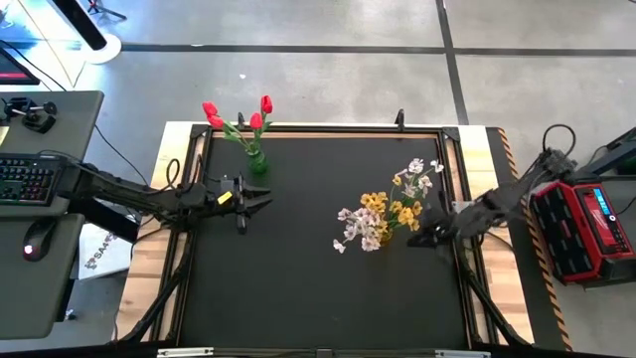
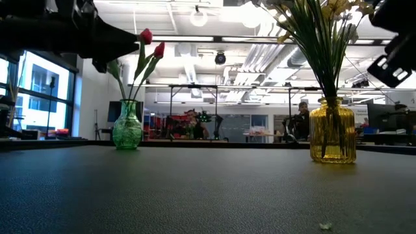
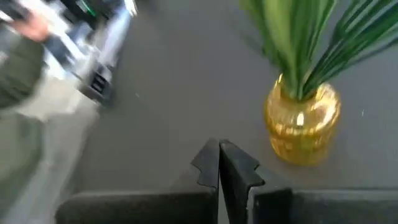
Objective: Sort flowers into vase by color
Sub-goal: Move the yellow vase to the top, then return to Home Position
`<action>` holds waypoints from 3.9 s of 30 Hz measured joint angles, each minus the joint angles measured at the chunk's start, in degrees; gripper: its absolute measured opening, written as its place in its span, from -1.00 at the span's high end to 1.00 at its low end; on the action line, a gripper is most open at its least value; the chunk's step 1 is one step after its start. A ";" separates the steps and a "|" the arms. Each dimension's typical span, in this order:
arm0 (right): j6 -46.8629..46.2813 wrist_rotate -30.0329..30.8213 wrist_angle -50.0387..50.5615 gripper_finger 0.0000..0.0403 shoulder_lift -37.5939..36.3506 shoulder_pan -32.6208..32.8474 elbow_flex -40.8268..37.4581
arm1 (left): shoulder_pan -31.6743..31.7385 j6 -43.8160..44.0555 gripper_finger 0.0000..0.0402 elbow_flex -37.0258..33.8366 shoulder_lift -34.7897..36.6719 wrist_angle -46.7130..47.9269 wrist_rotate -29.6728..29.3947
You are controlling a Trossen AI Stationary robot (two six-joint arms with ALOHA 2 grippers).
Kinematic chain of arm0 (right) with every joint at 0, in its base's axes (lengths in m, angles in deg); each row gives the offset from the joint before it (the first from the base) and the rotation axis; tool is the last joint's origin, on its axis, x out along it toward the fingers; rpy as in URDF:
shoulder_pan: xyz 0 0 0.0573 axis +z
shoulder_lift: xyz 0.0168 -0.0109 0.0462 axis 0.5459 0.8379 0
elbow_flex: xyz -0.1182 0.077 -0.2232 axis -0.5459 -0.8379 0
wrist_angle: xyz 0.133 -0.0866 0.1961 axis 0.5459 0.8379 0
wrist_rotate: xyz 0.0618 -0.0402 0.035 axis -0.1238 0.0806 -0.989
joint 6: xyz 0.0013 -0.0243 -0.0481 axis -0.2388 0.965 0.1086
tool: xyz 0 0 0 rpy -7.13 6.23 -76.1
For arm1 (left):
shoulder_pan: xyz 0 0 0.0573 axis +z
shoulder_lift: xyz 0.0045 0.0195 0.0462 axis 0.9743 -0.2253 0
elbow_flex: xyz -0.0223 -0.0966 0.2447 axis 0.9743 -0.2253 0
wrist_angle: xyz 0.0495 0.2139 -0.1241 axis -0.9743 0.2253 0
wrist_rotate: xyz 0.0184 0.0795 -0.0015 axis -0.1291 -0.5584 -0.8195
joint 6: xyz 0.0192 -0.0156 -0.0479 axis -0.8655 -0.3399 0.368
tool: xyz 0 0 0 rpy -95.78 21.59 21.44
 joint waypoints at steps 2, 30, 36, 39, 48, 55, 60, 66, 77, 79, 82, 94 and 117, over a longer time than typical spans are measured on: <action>-0.49 1.66 -0.98 1.00 4.84 1.50 0.00 | -0.82 0.02 0.44 0.00 0.00 0.02 0.00; 2.76 15.39 -10.85 -0.33 20.87 -4.23 0.09 | -3.97 1.03 0.44 0.07 -0.02 0.05 -3.40; 8.25 14.79 -18.51 -0.33 26.86 -5.89 0.09 | -3.96 1.03 0.44 0.07 -0.02 0.65 -3.39; 9.17 15.19 -20.46 -0.33 29.68 -6.15 0.09 | -3.97 1.49 0.44 0.07 -0.02 1.13 -3.39; 11.70 17.01 -26.66 0.05 34.52 -6.15 0.17 | -3.97 1.53 0.44 0.07 -0.02 1.35 -3.39; 11.47 19.98 -27.54 0.45 35.31 -6.11 0.22 | -3.97 1.57 0.44 0.07 -0.02 1.36 -3.39; 14.89 24.18 -29.75 0.45 35.50 -9.34 -0.03 | -3.97 1.62 0.44 0.07 -0.38 1.33 -3.37; 27.89 15.95 -42.85 0.45 35.46 -26.34 -0.02 | -3.97 3.28 0.44 0.07 -1.94 1.31 -3.36; 30.03 -8.21 -51.19 0.45 40.92 -58.95 0.00 | -5.95 4.75 0.44 0.07 -5.79 1.23 -6.13; 29.98 -10.56 -51.90 0.45 43.31 -61.34 0.17 | -6.22 5.09 0.44 0.07 -6.23 1.31 -6.76; 30.10 -11.64 -52.00 0.45 46.55 -62.56 1.21 | -6.46 5.87 0.44 0.07 -6.67 1.25 -7.33; 32.09 -11.13 -42.02 -0.31 49.33 -62.57 7.47 | -6.48 6.05 0.44 0.07 -6.64 1.07 -7.34; 27.36 -5.34 -18.22 -0.48 31.98 -51.99 8.68 | -6.91 6.09 0.44 0.07 -6.64 0.84 -7.28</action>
